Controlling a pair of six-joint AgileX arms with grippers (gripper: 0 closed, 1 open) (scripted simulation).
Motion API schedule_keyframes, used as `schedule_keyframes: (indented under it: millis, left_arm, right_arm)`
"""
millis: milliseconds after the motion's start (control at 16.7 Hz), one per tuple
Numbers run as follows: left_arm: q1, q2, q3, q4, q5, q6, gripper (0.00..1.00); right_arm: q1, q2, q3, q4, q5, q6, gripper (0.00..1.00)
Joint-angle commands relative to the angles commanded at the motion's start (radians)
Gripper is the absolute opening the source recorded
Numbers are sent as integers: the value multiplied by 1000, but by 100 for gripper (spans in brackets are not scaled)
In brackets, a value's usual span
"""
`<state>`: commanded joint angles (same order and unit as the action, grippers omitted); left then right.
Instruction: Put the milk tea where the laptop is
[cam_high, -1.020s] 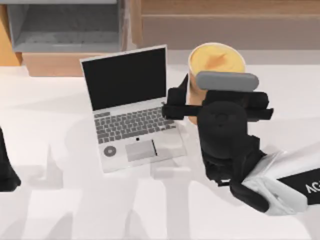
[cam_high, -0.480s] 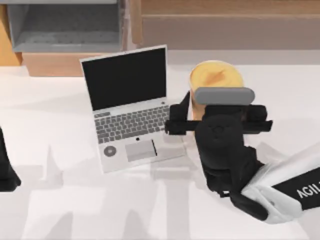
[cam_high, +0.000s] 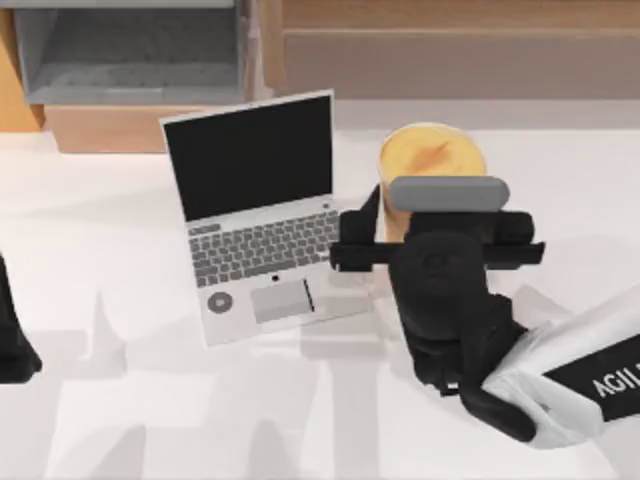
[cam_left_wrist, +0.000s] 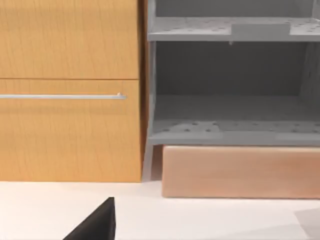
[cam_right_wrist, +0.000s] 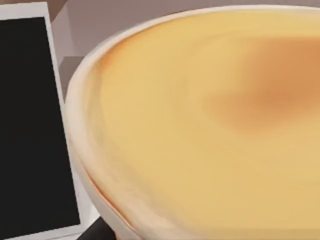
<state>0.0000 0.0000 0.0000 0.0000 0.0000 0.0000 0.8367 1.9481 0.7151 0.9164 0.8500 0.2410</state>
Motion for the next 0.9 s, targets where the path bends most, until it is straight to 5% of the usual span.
schedule_keyframes:
  millis: [540, 900]
  left_arm:
    - [0, 0, 0, 0, 0, 0, 100]
    - [0, 0, 0, 0, 0, 0, 100]
  right_arm:
    - [0, 0, 0, 0, 0, 0, 98]
    - [0, 0, 0, 0, 0, 0, 100]
